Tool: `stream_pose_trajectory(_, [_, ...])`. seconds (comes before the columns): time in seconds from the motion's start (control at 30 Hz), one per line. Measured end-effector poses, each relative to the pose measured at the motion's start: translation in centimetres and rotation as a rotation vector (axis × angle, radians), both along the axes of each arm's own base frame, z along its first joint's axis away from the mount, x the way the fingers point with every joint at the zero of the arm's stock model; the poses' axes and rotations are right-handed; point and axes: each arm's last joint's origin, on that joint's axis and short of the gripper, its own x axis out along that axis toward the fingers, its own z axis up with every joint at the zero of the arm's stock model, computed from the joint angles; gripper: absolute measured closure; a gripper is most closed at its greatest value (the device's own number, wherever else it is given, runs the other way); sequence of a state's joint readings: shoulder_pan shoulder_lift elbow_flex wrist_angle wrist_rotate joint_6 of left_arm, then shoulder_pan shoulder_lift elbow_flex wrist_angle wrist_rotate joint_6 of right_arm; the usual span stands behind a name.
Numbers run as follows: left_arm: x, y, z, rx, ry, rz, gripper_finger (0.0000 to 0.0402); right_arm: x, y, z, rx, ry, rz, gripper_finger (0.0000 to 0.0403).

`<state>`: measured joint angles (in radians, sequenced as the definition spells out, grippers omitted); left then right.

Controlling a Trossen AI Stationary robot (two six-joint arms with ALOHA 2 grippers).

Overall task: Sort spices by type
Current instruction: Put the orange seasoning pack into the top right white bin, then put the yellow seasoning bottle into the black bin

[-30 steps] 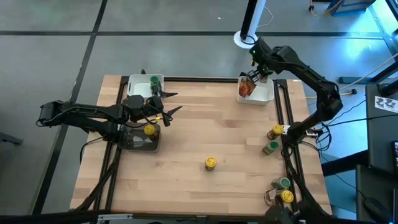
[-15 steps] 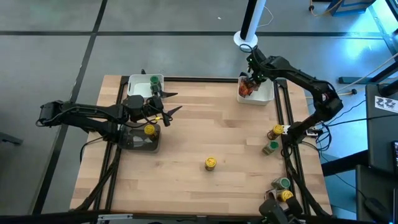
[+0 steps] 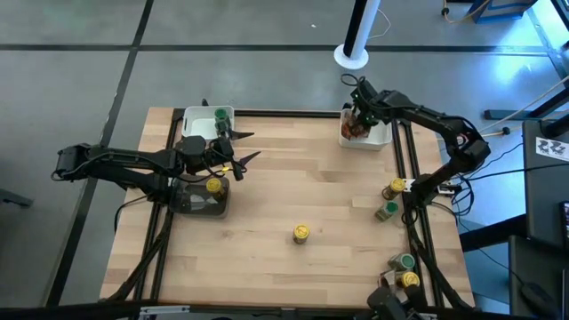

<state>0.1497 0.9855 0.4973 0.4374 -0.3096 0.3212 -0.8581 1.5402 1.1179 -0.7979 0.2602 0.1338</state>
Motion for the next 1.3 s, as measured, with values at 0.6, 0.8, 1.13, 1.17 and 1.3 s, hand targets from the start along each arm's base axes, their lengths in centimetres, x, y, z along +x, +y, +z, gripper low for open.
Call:
stream_pose_trajectory(0.6, [0.0, 0.0, 0.0, 0.0, 0.0, 0.0, 0.0126, -0.1, 0.0, 0.2, -0.01, 0.027, 0.0, 0.0244])
stream_pose_trajectory(0.8, [0.0, 0.0, 0.0, 0.001, 0.0, 0.0, 0.0126, 0.1, -0.2, 3.0, 0.002, 0.036, 0.002, 0.0145])
stream_pose_trajectory(1.13, [0.0, 0.0, 0.0, 0.019, 0.012, -0.001, 0.0126, 2.2, 3.1, 9.2, 0.026, -0.01, 0.14, 0.0069])
stream_pose_trajectory(1.17, [0.0, 0.0, 0.0, 0.019, 0.012, -0.001, 0.0126, 2.7, 3.8, 9.6, 0.018, -0.026, 0.168, 0.0068])
stream_pose_trajectory(1.3, [0.0, 0.0, 0.0, 0.018, 0.012, -0.001, 0.0126, 5.1, 7.0, 10.5, 0.018, -0.078, 0.299, 0.0068])
